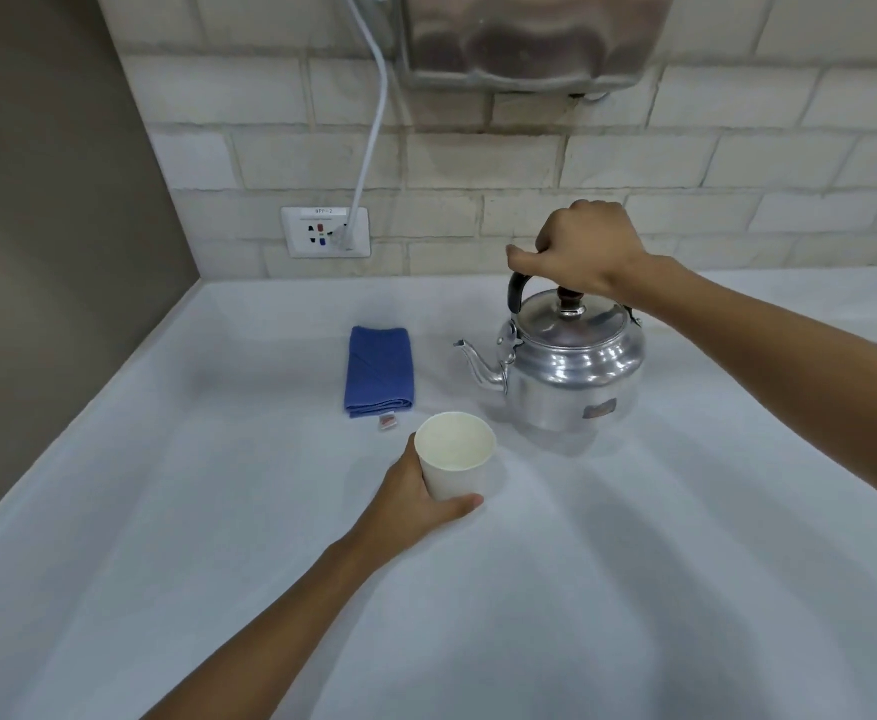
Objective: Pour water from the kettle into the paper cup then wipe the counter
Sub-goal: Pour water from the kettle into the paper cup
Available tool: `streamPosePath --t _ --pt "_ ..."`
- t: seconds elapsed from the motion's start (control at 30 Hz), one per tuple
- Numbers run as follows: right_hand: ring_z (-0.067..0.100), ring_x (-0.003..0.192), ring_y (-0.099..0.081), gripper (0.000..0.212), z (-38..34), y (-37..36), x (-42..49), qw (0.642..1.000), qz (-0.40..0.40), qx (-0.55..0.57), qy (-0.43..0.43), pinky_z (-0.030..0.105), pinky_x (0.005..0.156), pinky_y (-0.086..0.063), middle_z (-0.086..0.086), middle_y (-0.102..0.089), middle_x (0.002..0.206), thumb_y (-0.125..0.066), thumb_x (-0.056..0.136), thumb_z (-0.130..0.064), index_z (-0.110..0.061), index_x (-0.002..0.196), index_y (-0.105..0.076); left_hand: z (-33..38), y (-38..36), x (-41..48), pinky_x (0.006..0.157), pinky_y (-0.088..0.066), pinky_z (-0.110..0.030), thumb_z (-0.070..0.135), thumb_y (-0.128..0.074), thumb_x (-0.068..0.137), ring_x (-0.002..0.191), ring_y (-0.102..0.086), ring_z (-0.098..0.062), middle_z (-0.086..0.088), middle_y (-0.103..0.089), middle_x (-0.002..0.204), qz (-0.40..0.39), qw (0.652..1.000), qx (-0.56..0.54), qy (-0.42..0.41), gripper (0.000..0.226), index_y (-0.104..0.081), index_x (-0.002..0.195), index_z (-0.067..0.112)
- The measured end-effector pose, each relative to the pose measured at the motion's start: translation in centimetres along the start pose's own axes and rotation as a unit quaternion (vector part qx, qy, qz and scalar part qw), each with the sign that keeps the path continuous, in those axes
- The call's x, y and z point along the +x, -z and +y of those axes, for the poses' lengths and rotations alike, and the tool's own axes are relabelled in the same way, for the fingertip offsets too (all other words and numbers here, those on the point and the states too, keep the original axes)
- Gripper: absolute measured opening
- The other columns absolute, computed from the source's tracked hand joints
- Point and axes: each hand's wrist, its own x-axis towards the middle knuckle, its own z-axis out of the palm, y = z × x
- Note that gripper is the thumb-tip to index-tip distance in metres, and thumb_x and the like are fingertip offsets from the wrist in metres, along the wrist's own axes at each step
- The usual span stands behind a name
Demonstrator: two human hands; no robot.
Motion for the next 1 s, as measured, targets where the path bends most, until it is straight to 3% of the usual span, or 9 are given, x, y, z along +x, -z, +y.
streamPosePath --t 0.37,0.6,1.0 --pt "0.025 0.043 -0.027 0.057 -2.7 4.1 -3.8 0.994 0.013 -0.053 0.094 0.027 0.049 -0.022 0.003 -0.023 0.035 -0.053 0.080 -0.047 -0.008 0.041 -0.035 0.2 0.0 -0.1 0.075 -0.043 0.001 0.040 -0.085 0.059 0.107 -0.050 0.013 0.021 -0.054 0.119 -0.004 1.000 -0.007 -0.010 0.083 -0.038 0.127 0.035" --pt "0.023 0.042 -0.016 0.060 -4.4 5.4 -4.3 0.983 0.017 -0.109 0.146 0.024 0.047 -0.014 0.003 -0.016 0.037 -0.051 0.079 -0.046 -0.014 0.040 -0.020 0.4 0.0 -0.2 0.074 -0.044 -0.003 0.038 -0.085 0.060 0.106 -0.051 0.008 0.020 -0.053 0.119 0.000 1.000 -0.006 -0.013 0.080 -0.036 0.124 0.041" --pt "0.017 0.036 -0.009 0.065 -5.2 5.9 -4.1 0.973 0.003 -0.149 0.177 0.021 0.046 -0.011 0.001 -0.010 0.035 -0.055 0.078 -0.045 -0.012 0.039 -0.015 0.3 -0.1 -0.2 0.084 -0.044 -0.012 0.036 -0.085 0.061 0.110 -0.054 0.000 0.013 -0.057 0.124 -0.001 1.000 -0.016 -0.018 0.083 -0.040 0.131 0.031"
